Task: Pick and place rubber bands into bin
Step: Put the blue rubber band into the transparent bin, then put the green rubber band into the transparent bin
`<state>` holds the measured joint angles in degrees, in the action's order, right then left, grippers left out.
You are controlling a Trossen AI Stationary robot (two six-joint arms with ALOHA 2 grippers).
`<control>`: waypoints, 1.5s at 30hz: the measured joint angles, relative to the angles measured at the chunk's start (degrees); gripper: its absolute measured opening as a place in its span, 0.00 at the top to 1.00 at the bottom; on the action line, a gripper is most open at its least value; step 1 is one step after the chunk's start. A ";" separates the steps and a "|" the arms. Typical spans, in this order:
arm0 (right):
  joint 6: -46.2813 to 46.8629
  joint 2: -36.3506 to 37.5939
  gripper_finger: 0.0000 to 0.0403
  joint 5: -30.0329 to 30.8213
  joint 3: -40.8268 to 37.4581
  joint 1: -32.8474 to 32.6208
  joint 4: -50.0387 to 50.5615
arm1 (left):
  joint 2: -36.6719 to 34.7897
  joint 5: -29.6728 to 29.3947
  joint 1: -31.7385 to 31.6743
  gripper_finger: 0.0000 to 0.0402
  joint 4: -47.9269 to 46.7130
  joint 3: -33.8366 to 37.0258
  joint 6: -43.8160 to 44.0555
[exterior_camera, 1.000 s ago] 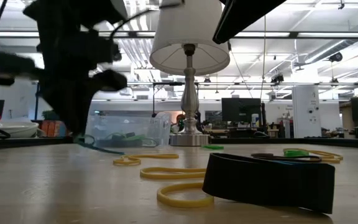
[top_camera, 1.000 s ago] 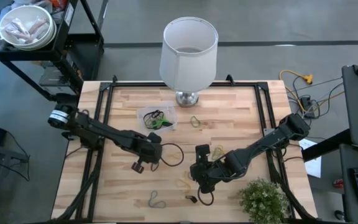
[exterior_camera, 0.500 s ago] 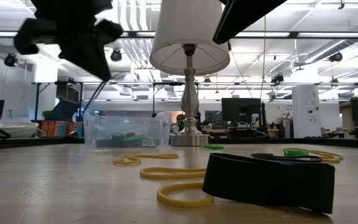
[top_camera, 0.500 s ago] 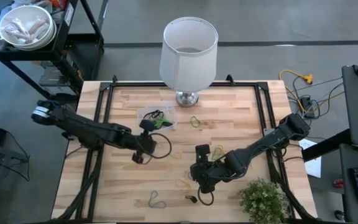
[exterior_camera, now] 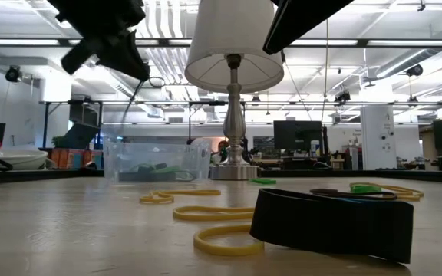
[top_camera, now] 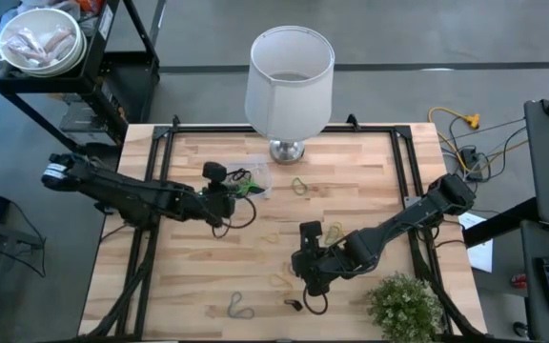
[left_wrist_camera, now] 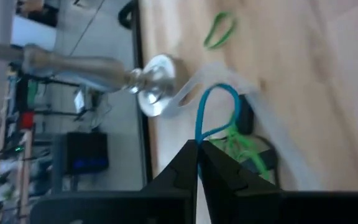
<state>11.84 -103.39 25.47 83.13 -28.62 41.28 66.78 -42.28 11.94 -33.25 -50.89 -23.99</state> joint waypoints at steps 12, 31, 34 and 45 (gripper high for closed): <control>0.00 0.00 0.85 0.00 0.00 -0.01 0.00 | -0.08 7.86 -12.10 1.00 2.88 0.72 -3.34; 0.01 0.00 0.84 -0.01 0.00 -0.01 0.02 | 2.64 15.32 -20.49 1.00 5.54 5.25 -2.44; 0.04 0.00 0.84 0.00 0.00 -0.02 0.02 | 3.94 15.29 -20.59 0.99 5.96 5.24 -2.42; 0.19 0.00 0.85 0.00 -0.02 -0.01 0.02 | 7.35 13.21 -20.60 0.76 6.93 4.52 -1.83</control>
<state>12.03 -103.39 25.47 83.11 -28.63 41.30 74.13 -29.07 -8.67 -26.32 -46.37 -25.82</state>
